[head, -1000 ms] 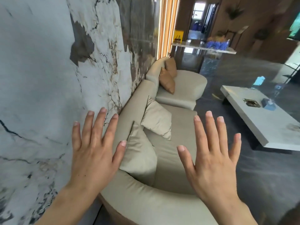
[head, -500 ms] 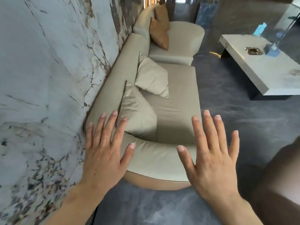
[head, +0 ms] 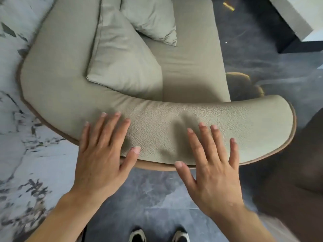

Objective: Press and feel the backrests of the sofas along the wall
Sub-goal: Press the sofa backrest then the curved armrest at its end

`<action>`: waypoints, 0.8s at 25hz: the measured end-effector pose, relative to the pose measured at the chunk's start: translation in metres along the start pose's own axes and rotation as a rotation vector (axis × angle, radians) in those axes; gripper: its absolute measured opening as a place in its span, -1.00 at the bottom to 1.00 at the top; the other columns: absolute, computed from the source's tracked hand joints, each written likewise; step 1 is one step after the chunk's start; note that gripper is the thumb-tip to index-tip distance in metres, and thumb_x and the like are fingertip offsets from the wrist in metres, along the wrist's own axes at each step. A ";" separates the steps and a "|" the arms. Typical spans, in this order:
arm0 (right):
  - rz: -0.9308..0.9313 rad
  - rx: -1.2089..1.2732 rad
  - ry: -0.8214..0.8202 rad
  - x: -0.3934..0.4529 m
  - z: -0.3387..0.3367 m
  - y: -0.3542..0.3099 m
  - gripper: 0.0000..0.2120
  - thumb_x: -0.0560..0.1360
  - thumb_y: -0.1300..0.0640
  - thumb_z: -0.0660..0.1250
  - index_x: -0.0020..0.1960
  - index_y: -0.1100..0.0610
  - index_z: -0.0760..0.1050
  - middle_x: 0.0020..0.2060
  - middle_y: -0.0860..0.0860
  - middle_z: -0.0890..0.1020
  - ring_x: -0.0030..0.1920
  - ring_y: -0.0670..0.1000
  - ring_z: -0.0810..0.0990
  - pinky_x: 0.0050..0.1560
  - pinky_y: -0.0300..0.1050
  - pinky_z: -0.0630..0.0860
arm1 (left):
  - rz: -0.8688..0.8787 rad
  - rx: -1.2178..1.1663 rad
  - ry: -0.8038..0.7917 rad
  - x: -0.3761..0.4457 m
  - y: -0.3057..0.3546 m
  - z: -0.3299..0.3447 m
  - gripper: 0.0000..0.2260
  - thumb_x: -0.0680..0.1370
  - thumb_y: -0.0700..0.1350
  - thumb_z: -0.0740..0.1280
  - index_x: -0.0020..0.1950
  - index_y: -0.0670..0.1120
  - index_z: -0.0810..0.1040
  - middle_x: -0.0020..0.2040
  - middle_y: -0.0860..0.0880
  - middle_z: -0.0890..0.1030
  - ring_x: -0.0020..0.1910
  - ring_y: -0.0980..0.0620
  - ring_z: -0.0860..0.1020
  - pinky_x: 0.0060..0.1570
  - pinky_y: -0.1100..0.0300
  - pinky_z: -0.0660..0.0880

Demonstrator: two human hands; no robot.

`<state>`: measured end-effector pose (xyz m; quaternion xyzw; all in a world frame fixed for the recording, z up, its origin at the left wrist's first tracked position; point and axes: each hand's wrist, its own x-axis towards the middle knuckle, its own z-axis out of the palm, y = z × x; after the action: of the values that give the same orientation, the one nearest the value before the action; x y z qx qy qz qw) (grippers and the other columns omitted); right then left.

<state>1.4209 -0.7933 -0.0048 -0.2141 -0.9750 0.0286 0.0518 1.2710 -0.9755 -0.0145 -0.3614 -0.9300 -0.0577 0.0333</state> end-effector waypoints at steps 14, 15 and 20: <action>-0.038 -0.059 0.346 0.017 0.064 0.008 -0.40 0.59 -0.26 -0.10 0.45 0.05 0.33 0.40 0.08 0.42 0.41 0.14 0.37 0.30 0.33 0.28 | 0.155 0.014 0.536 0.021 -0.008 0.064 -0.54 0.57 -0.05 -0.01 0.28 -0.12 0.59 0.28 -0.16 0.59 0.29 -0.23 0.54 0.31 -0.29 0.35; -0.039 -0.062 0.357 0.018 0.066 0.009 -0.40 0.59 -0.26 -0.11 0.44 0.05 0.34 0.39 0.07 0.42 0.40 0.13 0.38 0.28 0.33 0.30 | 0.167 0.008 0.545 0.024 -0.008 0.064 -0.54 0.57 -0.05 0.00 0.27 -0.12 0.59 0.27 -0.17 0.60 0.27 -0.24 0.54 0.29 -0.29 0.37; -0.055 -0.072 0.385 0.039 0.067 0.017 -0.39 0.59 -0.27 -0.11 0.45 0.05 0.33 0.40 0.06 0.41 0.40 0.14 0.38 0.29 0.33 0.28 | 0.167 0.003 0.561 0.046 -0.005 0.065 -0.55 0.57 -0.05 0.01 0.25 -0.13 0.60 0.25 -0.17 0.61 0.25 -0.25 0.55 0.26 -0.31 0.38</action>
<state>1.3854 -0.7635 -0.0691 -0.1904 -0.9530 -0.0490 0.2307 1.2328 -0.9398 -0.0742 -0.4064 -0.8516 -0.1513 0.2944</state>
